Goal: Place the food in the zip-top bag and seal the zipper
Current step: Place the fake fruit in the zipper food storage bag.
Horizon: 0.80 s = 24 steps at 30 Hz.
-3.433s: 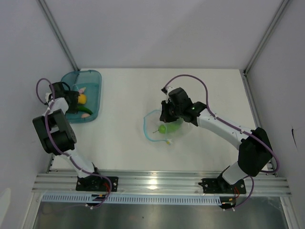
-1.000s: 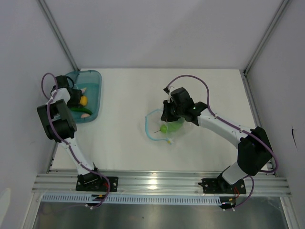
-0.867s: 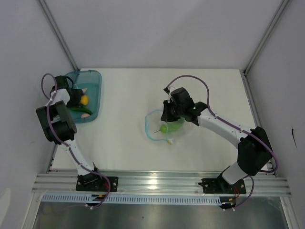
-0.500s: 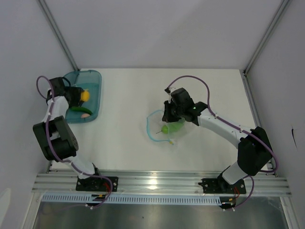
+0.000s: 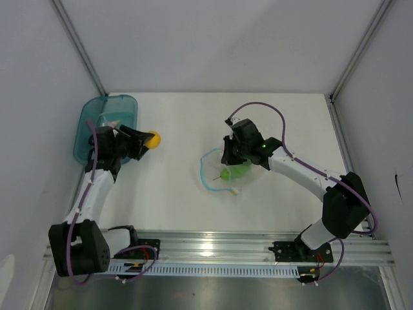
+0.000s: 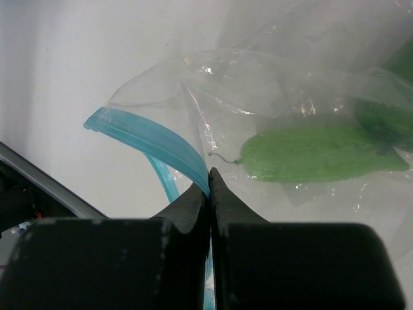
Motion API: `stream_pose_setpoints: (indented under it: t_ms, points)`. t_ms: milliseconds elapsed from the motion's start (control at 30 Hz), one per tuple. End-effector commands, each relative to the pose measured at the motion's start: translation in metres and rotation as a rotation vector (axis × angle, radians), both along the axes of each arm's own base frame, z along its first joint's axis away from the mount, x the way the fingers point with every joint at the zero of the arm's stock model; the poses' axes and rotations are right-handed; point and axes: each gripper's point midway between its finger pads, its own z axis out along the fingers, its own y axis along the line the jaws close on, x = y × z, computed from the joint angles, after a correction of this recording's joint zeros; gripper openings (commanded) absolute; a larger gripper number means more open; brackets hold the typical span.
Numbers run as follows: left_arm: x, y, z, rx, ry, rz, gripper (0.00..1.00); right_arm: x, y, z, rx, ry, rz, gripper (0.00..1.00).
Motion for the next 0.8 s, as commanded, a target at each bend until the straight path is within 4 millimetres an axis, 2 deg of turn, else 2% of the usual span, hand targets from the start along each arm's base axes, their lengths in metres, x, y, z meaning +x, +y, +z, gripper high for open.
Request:
stream_pose_setpoints:
  t_ms: [0,33,67,100,267,367,433,500,667,767]
  points:
    - [-0.021,-0.048,0.056,0.068,-0.24,-0.232,0.01,0.005,0.002,0.031,0.042,-0.064,-0.022,0.0]
    - [-0.028,-0.056,0.056,0.067,-0.251,-0.263,0.01,0.005,0.002,0.031,0.042,-0.064,-0.022,0.0]
    - [-0.031,-0.062,0.064,0.064,-0.293,-0.289,0.01,0.006,0.002,0.032,0.041,-0.066,-0.024,0.0]
    - [-0.043,-0.077,0.072,0.056,-0.331,-0.35,0.0,0.006,0.001,0.031,0.038,-0.064,-0.027,0.0]
    - [-0.067,-0.099,0.072,0.108,-0.335,-0.456,0.0,0.007,0.002,0.031,0.043,-0.06,-0.033,0.0]
    - [-0.093,-0.129,0.057,0.085,-0.3,-0.575,0.01,0.008,0.006,0.032,0.053,-0.055,-0.026,0.0]
    - [-0.104,-0.146,0.058,0.049,-0.31,-0.621,0.01,0.007,0.008,0.033,0.059,-0.047,-0.022,0.0]
    - [-0.118,-0.166,0.047,0.021,-0.28,-0.68,0.01,0.009,0.011,0.039,0.076,-0.052,-0.02,0.0]
    - [-0.133,-0.201,0.037,0.049,-0.27,-0.743,0.01,0.008,0.02,0.059,0.13,-0.046,-0.007,0.0]
    - [-0.129,-0.21,0.026,0.053,-0.241,-0.744,0.01,0.006,0.024,0.072,0.16,-0.051,0.007,0.0]
